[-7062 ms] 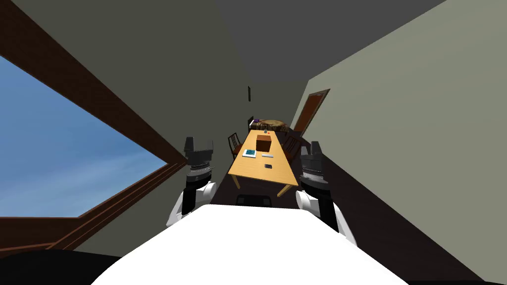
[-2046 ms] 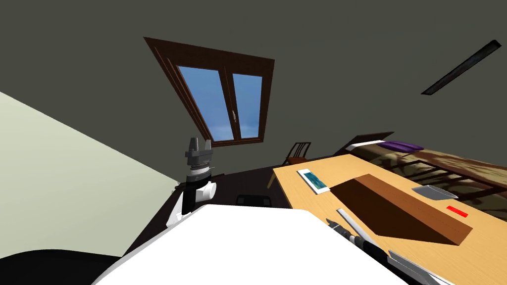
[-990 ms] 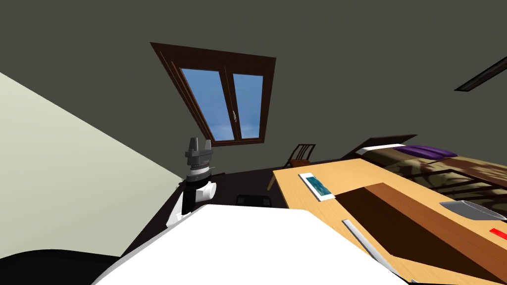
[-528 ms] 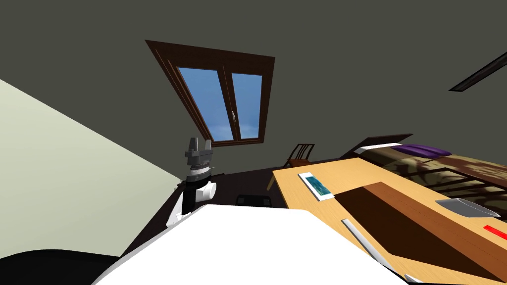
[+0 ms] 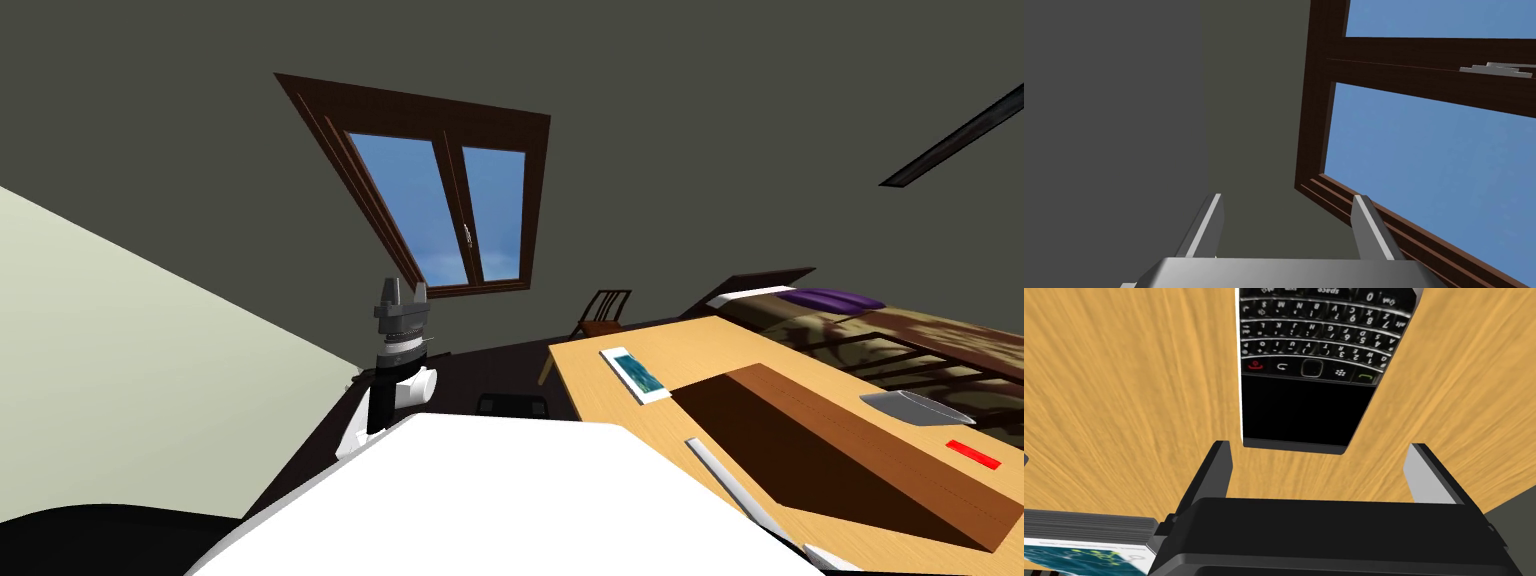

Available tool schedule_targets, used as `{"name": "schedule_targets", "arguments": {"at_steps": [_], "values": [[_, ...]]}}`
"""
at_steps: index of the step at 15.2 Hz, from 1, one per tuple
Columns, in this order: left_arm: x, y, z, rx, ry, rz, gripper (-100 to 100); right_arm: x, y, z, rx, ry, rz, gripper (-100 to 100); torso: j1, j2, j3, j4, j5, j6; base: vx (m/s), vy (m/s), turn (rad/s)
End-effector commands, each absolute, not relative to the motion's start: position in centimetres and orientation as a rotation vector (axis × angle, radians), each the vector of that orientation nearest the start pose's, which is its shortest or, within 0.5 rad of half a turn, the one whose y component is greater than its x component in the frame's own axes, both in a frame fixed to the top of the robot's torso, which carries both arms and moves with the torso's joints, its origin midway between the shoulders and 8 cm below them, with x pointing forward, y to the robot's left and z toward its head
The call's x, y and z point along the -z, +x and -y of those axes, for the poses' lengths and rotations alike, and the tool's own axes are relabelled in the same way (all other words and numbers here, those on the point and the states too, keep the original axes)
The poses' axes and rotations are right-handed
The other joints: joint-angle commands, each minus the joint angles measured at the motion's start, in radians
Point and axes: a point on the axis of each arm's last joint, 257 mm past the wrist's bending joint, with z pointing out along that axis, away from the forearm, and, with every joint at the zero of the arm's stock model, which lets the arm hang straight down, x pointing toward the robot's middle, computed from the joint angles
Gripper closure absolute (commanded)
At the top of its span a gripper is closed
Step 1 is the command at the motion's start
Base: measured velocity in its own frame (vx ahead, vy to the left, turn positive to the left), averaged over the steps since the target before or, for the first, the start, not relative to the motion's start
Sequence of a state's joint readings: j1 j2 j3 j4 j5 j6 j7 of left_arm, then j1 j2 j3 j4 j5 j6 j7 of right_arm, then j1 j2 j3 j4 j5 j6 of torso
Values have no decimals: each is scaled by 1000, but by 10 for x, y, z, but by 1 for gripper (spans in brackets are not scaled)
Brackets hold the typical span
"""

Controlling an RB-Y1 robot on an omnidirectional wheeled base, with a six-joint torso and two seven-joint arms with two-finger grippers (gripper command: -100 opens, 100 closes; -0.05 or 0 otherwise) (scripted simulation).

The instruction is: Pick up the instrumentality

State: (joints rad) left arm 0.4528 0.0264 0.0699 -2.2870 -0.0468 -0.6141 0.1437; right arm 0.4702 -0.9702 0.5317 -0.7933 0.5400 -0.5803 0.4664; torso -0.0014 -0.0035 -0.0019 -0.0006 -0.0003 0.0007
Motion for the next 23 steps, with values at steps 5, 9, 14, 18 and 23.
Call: {"name": "schedule_targets", "arguments": {"at_steps": [5, 9, 14, 18, 23], "values": [[-63, 322, -281, 1394, -512, -520, 0, 540, 26, 538, -89, -494, -2774, -100, 0, 0, 0, 0, 0, 0, 11, -3, -35], [-63, 322, -281, 1394, -512, -520, 0, 542, 28, 537, -90, -483, -2774, -100, 0, 0, 0, 0, 0, 0, 14, -4, -27], [-63, 322, -281, 1394, -512, -520, 0, 544, 26, 538, -83, -489, -2781, -100, 0, 0, 0, 0, 0, 0, 12, -3, -38], [-63, 322, -281, 1394, -512, -520, 0, 547, 21, 535, -92, -482, -2796, -100, 0, 1, 0, 0, 0, 0, 9, -3, -21], [-63, 322, -281, 1394, -512, -520, 0, 549, 16, 538, -81, -482, -2813, -100, 0, 0, 0, 0, 0, 0, 13, -3, -33]]}}
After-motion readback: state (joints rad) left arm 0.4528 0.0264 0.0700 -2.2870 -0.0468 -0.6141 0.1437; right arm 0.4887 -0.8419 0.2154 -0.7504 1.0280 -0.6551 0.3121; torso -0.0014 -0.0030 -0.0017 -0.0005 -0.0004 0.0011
